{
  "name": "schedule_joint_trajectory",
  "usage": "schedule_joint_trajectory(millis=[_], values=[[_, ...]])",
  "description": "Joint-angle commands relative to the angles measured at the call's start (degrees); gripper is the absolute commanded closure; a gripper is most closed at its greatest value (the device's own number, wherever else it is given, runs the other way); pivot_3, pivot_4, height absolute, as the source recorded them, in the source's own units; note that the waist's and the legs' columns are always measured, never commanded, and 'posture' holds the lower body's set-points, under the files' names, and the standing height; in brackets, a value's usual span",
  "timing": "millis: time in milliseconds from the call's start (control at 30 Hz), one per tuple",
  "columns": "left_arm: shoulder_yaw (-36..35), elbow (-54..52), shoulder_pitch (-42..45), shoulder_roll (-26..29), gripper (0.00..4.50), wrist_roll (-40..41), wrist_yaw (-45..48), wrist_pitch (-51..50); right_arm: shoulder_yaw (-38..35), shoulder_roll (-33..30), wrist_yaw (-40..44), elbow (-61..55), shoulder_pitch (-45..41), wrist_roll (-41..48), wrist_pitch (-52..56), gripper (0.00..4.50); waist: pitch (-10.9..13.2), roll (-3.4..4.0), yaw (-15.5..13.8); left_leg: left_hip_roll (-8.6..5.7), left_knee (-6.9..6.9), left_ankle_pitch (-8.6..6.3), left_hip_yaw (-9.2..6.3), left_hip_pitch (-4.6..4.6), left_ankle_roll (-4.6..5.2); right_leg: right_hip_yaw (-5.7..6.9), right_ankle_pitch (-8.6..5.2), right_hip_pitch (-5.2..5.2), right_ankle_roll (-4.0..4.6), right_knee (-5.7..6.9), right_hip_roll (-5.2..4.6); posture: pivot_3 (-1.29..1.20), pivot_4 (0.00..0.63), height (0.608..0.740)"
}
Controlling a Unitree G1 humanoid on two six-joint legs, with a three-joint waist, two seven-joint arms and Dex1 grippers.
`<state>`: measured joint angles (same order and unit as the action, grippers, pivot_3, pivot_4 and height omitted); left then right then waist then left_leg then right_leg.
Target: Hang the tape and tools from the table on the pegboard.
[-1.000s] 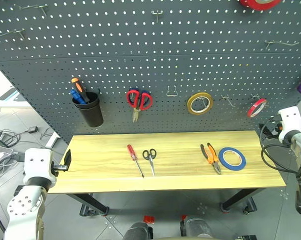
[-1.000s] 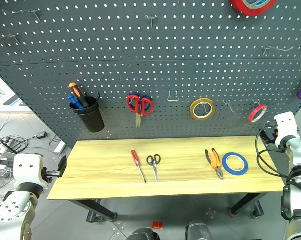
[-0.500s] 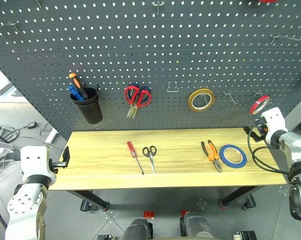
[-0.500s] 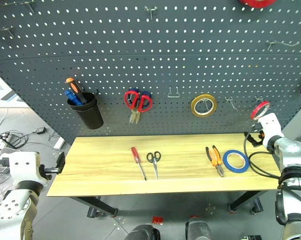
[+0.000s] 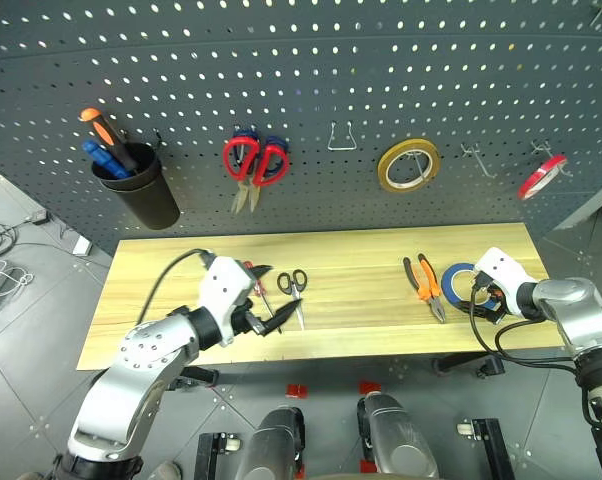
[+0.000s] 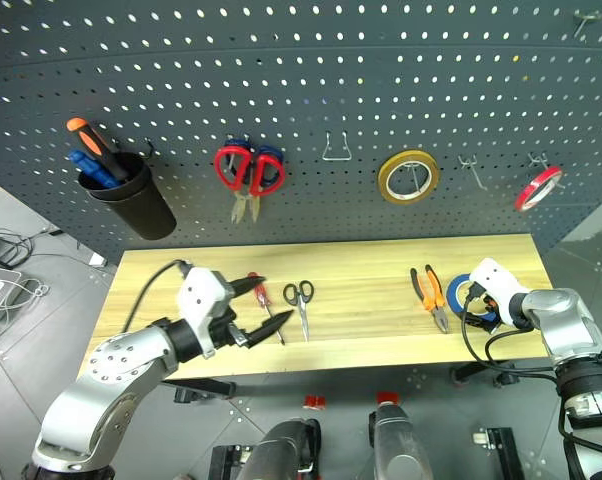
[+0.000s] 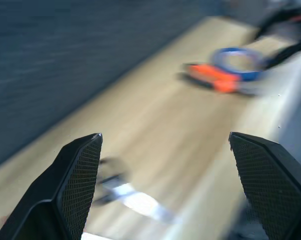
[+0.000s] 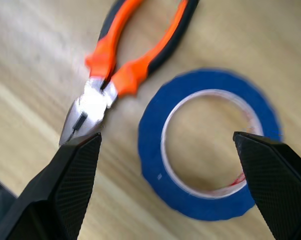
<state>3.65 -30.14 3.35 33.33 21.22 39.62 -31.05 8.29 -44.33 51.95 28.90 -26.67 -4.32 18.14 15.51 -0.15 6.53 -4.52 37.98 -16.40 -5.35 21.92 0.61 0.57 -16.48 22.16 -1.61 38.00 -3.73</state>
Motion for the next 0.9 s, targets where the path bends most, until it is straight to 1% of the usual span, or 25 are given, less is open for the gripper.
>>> schedule_joint_trajectory(millis=[33,200,300,400,500,600,700,733,767,867,900], values=[[4.07,2.08,3.6,1.18,0.22,-0.09,4.89,1.18,2.98,0.5,1.54,4.31,-3.56,-2.85,-1.45,0.0,0.59,-0.04,0.19,0.04,0.0,0.0,0.0,0.01,0.0,0.0,0.01,0.02,0.02,0.0,0.04,-0.29,0.334,0.74],[7.51,5.99,11.14,-1.54,0.22,-0.53,6.47,1.76,7.61,3.13,2.08,13.99,-9.74,-6.95,-5.37,0.0,1.81,-0.36,0.75,0.16,0.04,0.01,0.03,0.05,-0.01,-0.01,0.04,0.08,0.05,0.03,0.18,-0.3,0.343,0.74],[10.17,8.17,14.18,-2.03,0.22,-2.94,7.96,3.82,10.26,4.63,2.78,19.57,-13.12,-9.59,-7.25,0.0,2.1,-0.5,1.24,0.15,0.1,0.07,0.07,0.13,-0.12,-0.03,0.07,0.11,0.02,0.0,0.19,-0.3,0.344,0.74],[11.48,8.88,15.06,-2.7,0.16,-3.4,8.75,4.85,12.42,5.79,3.52,22.53,-14.77,-11.88,-8.6,0.6,2.3,-0.72,1.56,0.16,0.1,0.1,0.14,0.13,-0.21,-0.05,0.07,0.11,0.01,-0.03,0.19,-0.3,0.341,0.74],[12.86,8.57,14.96,-3.64,0.16,-3.07,10.26,6.39,14.3,6.94,4.7,22.73,-14.22,-13.55,-8.67,1.57,2.42,-0.94,1.59,0.2,0.09,0.09,0.14,0.11,-0.23,-0.03,0.07,0.11,0.01,-0.04,0.21,-0.29,0.335,0.74],[13.05,8.86,14.84,-4.68,0.16,-2.97,10.9,7.85,14.72,7.22,3.64,21.4,-12.42,-14.62,-9.4,2.67,2.4,-1.05,1.57,0.21,0.17,0.1,0.11,0.09,-0.25,-0.02,0.11,0.07,-0.05,-0.03,0.22,-0.3,0.325,0.74],[13.52,9.23,14.77,-5.11,0.16,-3.48,11.43,9.08,14.5,6.52,0.72,16.06,-8.44,-15.4,-11.13,3.65,2.23,-1.32,1.54,0.21,0.24,0.1,0.08,0.02,-0.25,-0.02,0.17,-0.01,-0.14,-0.02,0.24,-0.3,0.318,0.74],[13.57,9.1,14.49,-5.04,0.16,-3.5,12.03,10.16,14.15,6.1,-0.08,13.34,-6.6,-15.49,-11.07,3.81,2.21,-1.36,1.54,0.23,0.26,0.11,0.06,-0.01,-0.26,-0.02,0.2,-0.04,-0.16,-0.02,0.26,-0.3,0.318,0.74],[13.63,9.13,14.34,-5.06,0.16,-3.55,12.47,10.97,13.89,5.82,-0.55,11.7,-5.48,-15.53,-10.93,3.81,2.21,-1.37,1.53,0.24,0.28,0.11,0.05,-0.01,-0.27,-0.02,0.23,-0.04,-0.16,-0.01,0.26,-0.31,0.316,0.74],[14.13,8.03,13.55,-3.94,0.16,-2.54,14.57,10.43,10.05,2.62,-7.76,0.94,0.96,-16.74,-11.15,3.81,2.2,-1.36,1.41,0.23,0.31,0.12,0.04,0.0,-0.29,-0.02,0.27,-0.03,-0.18,0.0,0.26,-0.31,0.313,0.74],[14.27,7.85,13.5,-3.65,0.16,-2.49,15.14,10.44,8.86,1.67,-9.03,-1.95,2.37,-16.82,-10.97,3.81,2.21,-1.34,1.34,0.23,0.29,0.13,0.01,0.02,-0.3,-0.01,0.27,-0.01,-0.18,0.0,0.27,-0.31,0.313,0.74]])
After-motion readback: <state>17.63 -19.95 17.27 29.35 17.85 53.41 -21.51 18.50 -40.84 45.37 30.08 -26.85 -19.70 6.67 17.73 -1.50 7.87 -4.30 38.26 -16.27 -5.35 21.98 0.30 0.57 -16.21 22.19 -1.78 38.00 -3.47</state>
